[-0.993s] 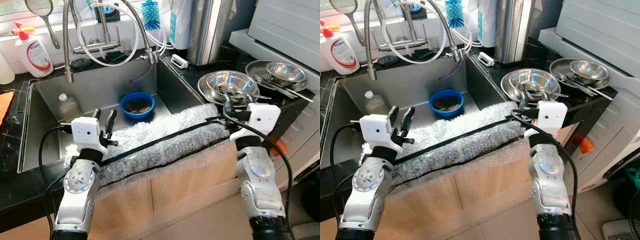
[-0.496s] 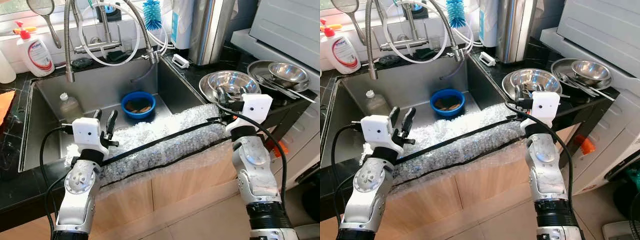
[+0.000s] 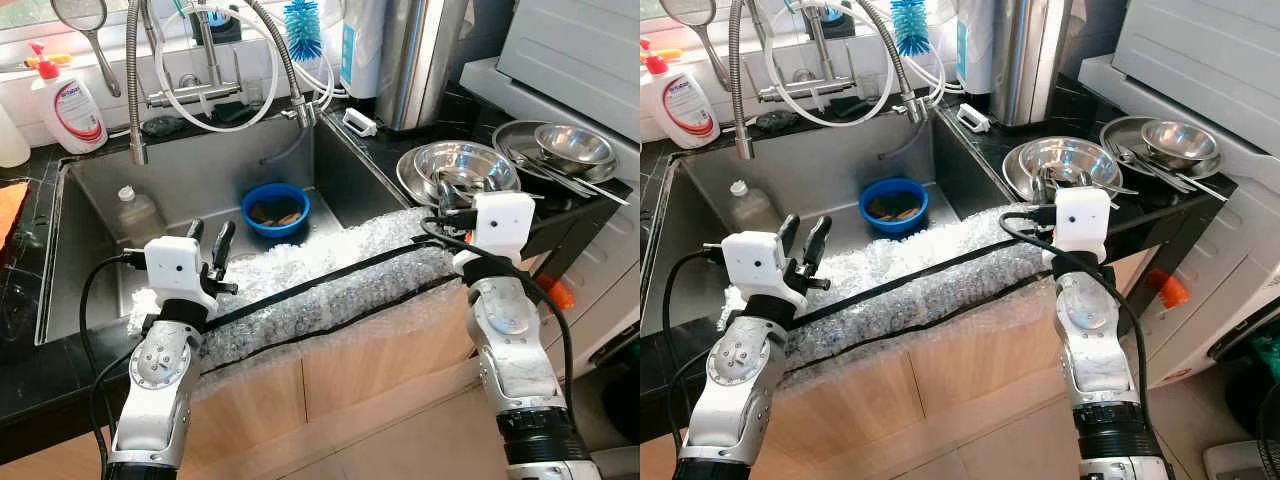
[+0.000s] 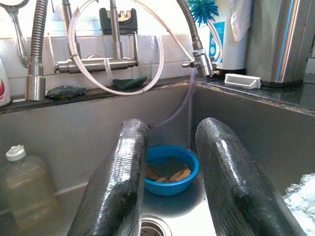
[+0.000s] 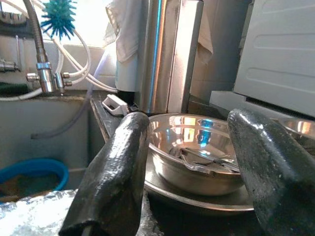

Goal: Kitchen organization

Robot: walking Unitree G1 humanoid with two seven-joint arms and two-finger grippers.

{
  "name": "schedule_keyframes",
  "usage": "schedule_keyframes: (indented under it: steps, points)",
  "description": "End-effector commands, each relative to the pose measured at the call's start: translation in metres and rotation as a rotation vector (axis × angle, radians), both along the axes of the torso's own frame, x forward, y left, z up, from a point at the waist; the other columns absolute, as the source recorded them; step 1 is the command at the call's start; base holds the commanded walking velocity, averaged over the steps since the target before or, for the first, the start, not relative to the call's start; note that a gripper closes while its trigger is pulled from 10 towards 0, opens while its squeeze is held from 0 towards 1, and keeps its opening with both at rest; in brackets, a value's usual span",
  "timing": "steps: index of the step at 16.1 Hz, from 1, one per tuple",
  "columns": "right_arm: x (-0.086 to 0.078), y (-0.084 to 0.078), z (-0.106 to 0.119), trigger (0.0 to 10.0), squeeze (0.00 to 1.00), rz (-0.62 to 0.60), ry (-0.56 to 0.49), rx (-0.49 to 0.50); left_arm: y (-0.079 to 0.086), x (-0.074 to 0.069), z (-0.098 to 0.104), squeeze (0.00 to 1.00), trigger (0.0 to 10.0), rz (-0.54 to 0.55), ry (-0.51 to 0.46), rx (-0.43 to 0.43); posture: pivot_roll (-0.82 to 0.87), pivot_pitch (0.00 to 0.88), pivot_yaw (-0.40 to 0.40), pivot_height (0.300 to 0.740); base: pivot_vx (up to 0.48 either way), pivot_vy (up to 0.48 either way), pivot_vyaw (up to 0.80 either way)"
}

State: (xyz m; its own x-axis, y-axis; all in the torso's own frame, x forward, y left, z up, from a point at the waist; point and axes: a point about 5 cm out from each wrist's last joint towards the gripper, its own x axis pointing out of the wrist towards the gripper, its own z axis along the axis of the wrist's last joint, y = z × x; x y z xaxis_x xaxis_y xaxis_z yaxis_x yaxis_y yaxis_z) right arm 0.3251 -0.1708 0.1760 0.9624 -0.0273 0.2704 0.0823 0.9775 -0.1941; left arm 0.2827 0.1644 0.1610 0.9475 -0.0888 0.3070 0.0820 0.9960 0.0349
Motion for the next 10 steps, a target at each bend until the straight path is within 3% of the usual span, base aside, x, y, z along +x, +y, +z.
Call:
schedule_keyframes:
  steps: [1,6,7,8,9,10]
  points:
    - [0.0008,0.0009,-0.0028,10.0,0.0,-0.001,0.015,-0.008,-0.0005,-0.0008,0.0016,0.0,10.0,0.002,-0.004,0.025,-0.11,0.006,0.037,0.74,0.0,0.0,0.0]
    - [0.0019,-0.0053,-0.0105,10.0,0.0,-0.038,0.057,0.049,0.0,-0.0014,0.0012,0.0,10.0,0.003,-0.002,0.027,-0.11,0.007,0.035,0.74,0.0,0.0,0.0]
    - [0.0019,-0.0062,-0.0112,8.0,0.0,-0.045,0.062,0.053,0.0,-0.0014,0.0012,0.0,10.0,0.002,-0.003,0.029,-0.11,0.006,0.035,0.74,0.0,0.0,0.0]
    - [0.002,-0.0068,-0.0115,1.7,0.0,-0.049,0.064,0.063,-0.0003,-0.0015,0.0013,0.0,10.0,0.001,-0.004,0.031,-0.11,0.005,0.035,0.74,0.0,0.0,0.0]
    - [0.0022,-0.0067,-0.0116,0.0,0.0,-0.048,0.065,0.068,-0.0004,-0.0015,0.0014,0.0,10.0,0.0,-0.005,0.031,-0.11,0.003,0.036,0.74,0.0,0.0,0.0]
    - [0.0025,-0.0064,-0.0111,0.7,0.0,-0.044,0.063,0.069,-0.0006,-0.0014,0.0015,0.0,10.0,0.0,-0.005,0.032,-0.11,0.003,0.035,0.74,0.0,0.0,0.0]
